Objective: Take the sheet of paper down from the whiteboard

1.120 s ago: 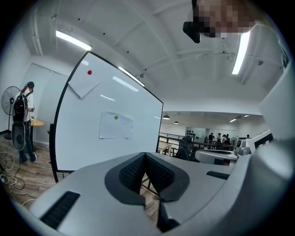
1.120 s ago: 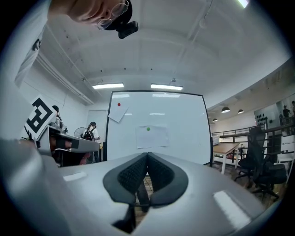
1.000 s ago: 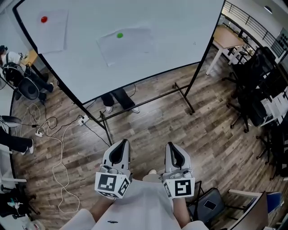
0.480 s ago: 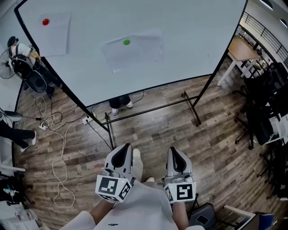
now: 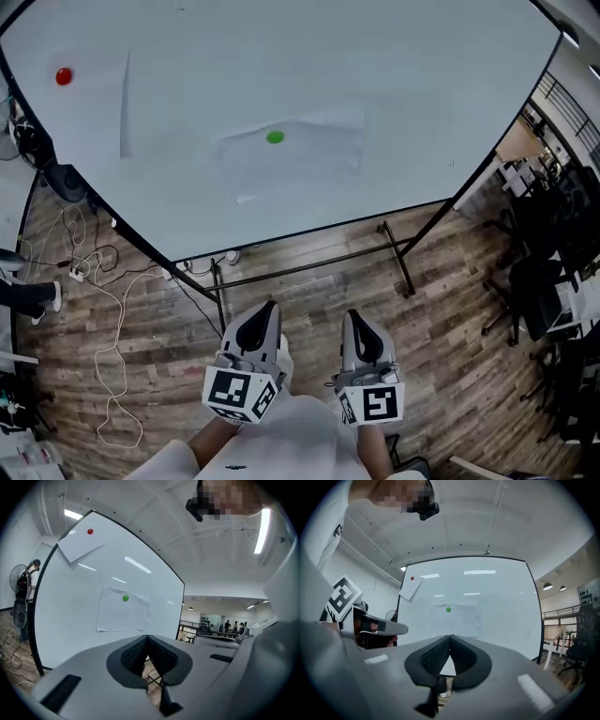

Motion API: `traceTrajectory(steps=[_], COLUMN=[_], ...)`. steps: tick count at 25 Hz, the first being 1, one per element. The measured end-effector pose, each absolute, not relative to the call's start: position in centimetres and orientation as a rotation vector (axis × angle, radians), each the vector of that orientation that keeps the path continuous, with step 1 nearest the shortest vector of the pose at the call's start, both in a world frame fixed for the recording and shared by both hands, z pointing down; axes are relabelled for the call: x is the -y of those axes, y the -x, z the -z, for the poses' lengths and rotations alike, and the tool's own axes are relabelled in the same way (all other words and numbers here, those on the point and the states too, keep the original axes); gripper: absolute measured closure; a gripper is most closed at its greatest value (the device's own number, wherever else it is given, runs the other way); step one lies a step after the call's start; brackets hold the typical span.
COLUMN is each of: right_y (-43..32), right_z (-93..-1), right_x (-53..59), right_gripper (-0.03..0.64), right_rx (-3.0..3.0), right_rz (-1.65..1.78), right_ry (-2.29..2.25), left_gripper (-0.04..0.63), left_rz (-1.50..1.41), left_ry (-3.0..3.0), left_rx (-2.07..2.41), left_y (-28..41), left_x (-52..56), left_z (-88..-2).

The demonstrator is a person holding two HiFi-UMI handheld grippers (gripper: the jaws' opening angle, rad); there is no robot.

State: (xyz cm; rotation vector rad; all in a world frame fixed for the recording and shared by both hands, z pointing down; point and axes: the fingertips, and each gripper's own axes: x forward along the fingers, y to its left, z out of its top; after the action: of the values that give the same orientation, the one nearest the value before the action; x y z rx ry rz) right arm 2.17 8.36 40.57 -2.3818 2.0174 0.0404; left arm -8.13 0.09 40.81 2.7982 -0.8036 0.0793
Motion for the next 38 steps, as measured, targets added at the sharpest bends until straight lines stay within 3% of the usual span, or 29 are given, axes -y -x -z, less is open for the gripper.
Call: traceTrajectory(steps=[12, 38], right_y=[-6.0, -13.8], right_z=[-38.6, -37.3], right_x=[4.5, 10.0], right_gripper=[0.606, 0.606], right_rx=[-2.038, -2.185], right_rz=[-0.067, -0.062], right_ry=[2.376, 2.195], left_gripper=[0.589, 0.589], left_rz=[-0.031, -0.047], left_ry=[-2.806, -2.707], left_rx=[0.806, 1.029], left_y=[3.8, -2.1], left_x=[12.6, 16.1], left_z=[-38.7, -37.8])
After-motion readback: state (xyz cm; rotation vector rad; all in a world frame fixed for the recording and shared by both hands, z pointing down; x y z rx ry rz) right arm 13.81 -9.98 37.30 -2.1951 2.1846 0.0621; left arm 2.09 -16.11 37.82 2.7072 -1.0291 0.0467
